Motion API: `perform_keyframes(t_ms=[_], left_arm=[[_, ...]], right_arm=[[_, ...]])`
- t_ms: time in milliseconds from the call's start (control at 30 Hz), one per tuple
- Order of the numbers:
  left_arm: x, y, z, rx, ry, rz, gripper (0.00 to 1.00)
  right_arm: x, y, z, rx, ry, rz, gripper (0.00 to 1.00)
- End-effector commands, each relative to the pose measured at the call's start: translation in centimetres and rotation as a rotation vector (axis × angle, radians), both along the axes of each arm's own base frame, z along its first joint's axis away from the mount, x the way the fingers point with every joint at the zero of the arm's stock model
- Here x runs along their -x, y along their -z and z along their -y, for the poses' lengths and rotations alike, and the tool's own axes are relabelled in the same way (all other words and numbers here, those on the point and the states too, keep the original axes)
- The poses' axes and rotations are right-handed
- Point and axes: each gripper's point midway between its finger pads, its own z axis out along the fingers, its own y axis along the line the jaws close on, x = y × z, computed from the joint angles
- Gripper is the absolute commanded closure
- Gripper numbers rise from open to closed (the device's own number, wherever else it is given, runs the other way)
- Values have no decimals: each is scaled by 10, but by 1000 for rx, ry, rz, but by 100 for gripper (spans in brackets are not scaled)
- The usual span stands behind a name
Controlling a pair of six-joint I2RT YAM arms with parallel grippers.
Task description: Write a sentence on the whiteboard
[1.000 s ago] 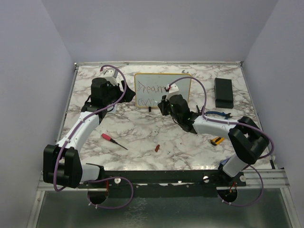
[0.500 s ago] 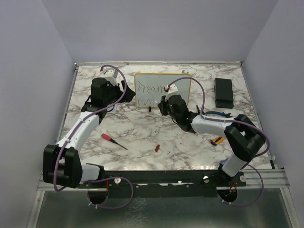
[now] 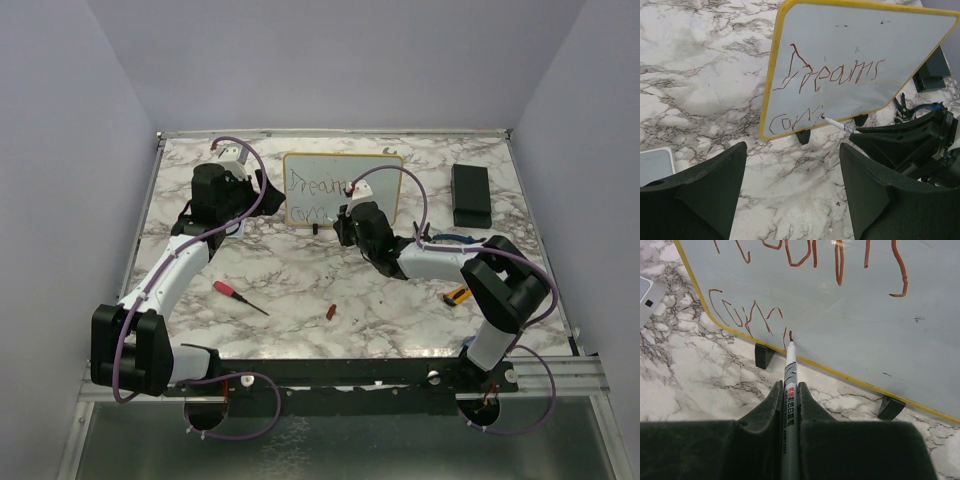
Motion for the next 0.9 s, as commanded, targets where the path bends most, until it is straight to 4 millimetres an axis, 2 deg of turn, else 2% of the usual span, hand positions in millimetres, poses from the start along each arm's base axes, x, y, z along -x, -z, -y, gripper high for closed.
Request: perform_keyframes(t_ms=[0,367,867], left_arm=[[2,-2,3,-2,13,11,24],[3,-2,3,-1,16,10,24],[3,-3,3,1,17,10,24]], right_arm=[[-8,8,17,37,82,4,99],[-7,-2,33,56,133,33,99],[-20,-37,21,21,116,113,99]])
